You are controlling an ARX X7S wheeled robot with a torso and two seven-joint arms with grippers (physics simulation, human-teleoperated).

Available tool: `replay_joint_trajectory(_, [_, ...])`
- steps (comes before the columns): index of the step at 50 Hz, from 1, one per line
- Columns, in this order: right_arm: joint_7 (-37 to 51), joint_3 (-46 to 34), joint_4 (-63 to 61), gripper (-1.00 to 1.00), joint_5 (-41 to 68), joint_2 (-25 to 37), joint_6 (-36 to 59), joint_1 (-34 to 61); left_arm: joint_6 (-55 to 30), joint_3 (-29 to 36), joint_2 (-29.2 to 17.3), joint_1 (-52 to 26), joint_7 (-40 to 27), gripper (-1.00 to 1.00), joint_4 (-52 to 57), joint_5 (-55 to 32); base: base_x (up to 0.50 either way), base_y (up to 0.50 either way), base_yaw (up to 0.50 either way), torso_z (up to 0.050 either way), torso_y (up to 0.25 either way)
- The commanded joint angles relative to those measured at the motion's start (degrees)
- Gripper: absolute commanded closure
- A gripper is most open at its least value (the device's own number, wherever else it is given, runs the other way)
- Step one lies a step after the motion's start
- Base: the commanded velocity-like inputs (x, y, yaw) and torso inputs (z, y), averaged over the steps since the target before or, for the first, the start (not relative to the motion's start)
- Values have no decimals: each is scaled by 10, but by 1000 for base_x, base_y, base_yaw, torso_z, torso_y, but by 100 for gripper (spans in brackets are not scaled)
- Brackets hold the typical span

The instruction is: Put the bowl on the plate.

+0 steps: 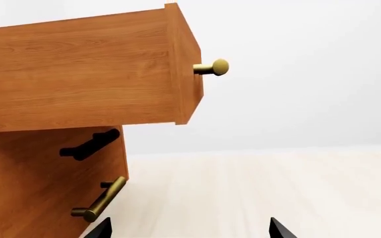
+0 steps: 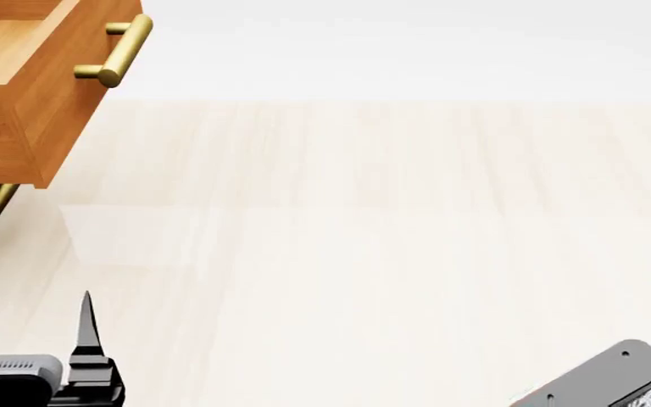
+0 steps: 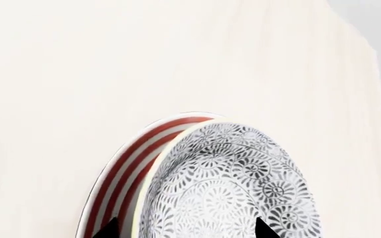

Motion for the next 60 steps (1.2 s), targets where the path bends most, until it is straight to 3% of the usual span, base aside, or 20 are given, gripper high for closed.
replay_joint_trajectory(1, [-7,16,-17,-100,-2,14,-20,8,-3,1,-2,0,-2,-100,6,-2,0,0,0,0,0])
replay_joint_trajectory(31, [0,68,-69,-100,-9,28,-57,52,1,3,-4,0,-4,-100,5,-4,0,0,0,0,0])
replay_joint_trajectory(60, [-35,137,-119,-100,-45,40,-182,75,2,4,-8,0,-7,-100,8,-7,0,0,0,0,0])
